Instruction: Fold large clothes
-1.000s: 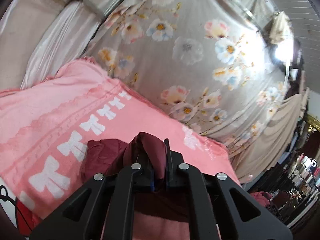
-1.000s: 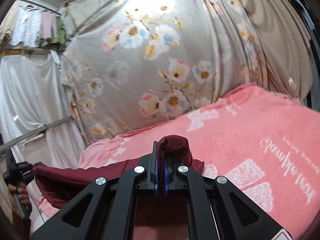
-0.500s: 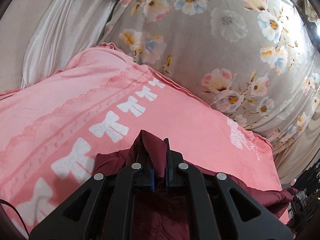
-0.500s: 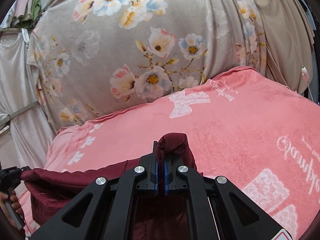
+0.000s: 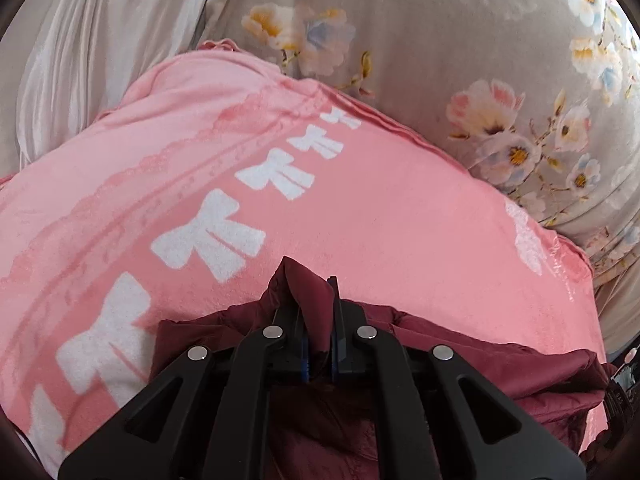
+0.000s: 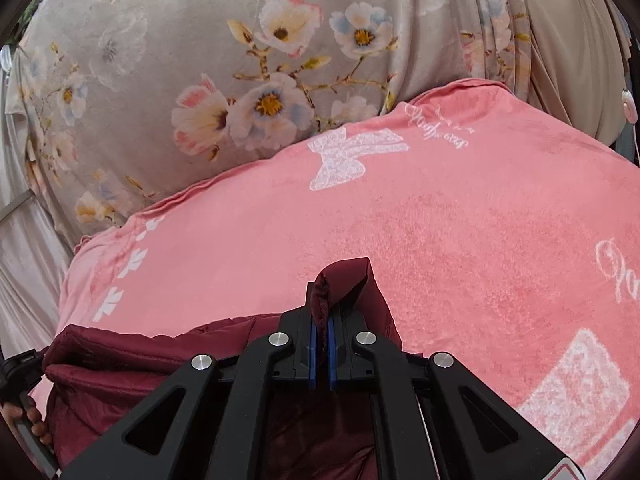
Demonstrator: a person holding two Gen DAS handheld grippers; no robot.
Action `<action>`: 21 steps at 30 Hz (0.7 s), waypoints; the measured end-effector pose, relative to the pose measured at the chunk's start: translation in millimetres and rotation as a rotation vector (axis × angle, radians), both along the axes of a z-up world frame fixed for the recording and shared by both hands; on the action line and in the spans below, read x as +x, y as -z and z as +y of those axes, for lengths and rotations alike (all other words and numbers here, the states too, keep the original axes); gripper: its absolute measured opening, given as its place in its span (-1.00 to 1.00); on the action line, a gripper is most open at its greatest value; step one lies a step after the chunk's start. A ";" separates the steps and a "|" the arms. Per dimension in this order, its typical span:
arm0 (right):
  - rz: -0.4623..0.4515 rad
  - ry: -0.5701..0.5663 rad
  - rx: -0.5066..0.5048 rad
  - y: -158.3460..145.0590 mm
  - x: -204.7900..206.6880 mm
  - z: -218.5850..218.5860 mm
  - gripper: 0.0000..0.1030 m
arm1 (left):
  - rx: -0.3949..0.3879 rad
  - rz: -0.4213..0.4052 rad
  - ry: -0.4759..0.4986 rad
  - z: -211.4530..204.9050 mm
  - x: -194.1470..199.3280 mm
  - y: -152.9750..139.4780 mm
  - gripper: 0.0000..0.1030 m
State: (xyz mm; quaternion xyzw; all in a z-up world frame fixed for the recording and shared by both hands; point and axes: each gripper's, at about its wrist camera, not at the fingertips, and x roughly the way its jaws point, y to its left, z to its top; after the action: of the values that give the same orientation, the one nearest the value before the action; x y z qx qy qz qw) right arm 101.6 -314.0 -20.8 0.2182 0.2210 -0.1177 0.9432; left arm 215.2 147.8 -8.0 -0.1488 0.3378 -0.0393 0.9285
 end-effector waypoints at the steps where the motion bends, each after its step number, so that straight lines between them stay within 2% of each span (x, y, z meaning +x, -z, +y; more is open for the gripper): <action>1: 0.008 0.000 0.003 3.5 1.5 -0.4 -0.93 | 0.004 0.013 -0.001 -0.9 3.9 7.2 -0.89; 6: 0.043 0.001 0.028 22.7 10.0 -3.0 -0.93 | 0.003 0.053 -0.004 -1.5 11.5 32.2 -0.89; 18: 0.098 -0.011 0.088 44.9 22.4 -8.2 -0.93 | -0.012 0.078 -0.001 -3.3 18.5 55.7 -0.84; 21: 0.077 -0.016 0.127 47.0 19.6 -13.4 -0.90 | -0.022 0.080 0.000 -2.8 20.1 58.0 -0.82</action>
State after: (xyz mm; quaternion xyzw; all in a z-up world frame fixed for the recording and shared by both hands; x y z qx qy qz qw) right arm 121.1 -327.4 -67.8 0.2710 0.2658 -0.1043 0.9192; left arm 235.3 145.1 -66.0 -0.1606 0.3744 -0.0369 0.9125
